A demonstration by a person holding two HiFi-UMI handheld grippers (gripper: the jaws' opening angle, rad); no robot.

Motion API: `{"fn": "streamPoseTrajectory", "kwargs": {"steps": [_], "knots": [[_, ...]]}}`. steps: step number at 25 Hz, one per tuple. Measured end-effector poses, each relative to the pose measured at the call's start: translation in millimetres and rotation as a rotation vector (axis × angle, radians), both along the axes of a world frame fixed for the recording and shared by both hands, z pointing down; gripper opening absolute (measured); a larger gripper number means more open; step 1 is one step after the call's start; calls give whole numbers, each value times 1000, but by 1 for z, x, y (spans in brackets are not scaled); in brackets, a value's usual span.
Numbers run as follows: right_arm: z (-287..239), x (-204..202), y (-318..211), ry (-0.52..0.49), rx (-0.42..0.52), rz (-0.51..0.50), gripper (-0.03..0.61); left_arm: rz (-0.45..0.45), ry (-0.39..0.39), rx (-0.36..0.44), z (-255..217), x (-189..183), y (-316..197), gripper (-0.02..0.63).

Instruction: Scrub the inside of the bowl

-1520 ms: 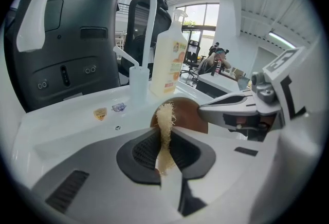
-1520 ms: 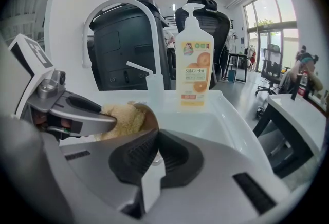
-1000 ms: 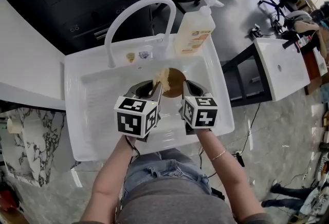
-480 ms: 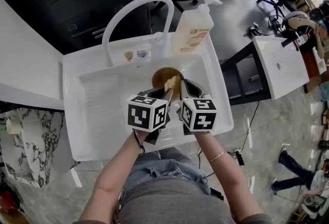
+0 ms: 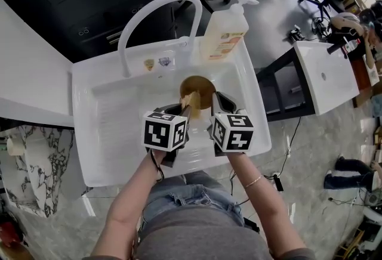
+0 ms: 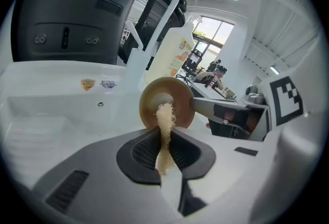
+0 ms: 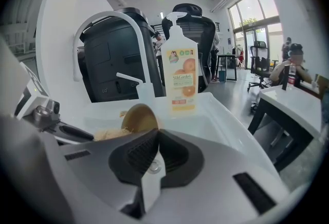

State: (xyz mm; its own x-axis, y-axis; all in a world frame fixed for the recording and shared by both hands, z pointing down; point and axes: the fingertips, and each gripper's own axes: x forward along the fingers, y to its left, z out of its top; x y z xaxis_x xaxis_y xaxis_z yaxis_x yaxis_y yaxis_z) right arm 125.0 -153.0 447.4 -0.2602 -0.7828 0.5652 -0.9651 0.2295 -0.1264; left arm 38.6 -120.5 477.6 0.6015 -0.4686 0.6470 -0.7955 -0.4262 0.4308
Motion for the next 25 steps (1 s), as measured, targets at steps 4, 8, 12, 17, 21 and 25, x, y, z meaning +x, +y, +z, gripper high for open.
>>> {"fn": "streamPoseTrajectory", "kwargs": {"steps": [4,8,12,17,21,25], "knots": [[1,-1,-1,2,1,-2,15,-19,-26,9,3,-14,-4,48],[1,-2,-1,7,2,-6,15,-46,-35,14,4,-27,-9,48],[3,-3,0,10,-4,-9,15,-64,-43,16,5,-37,-14,48],[4,-5,1,13,-9,-12,17,-70,-57,26,5,-44,-18,48],[6,-4,3,21,-17,-8,17,-71,-65,38,5,-48,-19,48],[11,-1,6,29,-34,2,17,-81,-68,48,4,-53,-21,48]]}}
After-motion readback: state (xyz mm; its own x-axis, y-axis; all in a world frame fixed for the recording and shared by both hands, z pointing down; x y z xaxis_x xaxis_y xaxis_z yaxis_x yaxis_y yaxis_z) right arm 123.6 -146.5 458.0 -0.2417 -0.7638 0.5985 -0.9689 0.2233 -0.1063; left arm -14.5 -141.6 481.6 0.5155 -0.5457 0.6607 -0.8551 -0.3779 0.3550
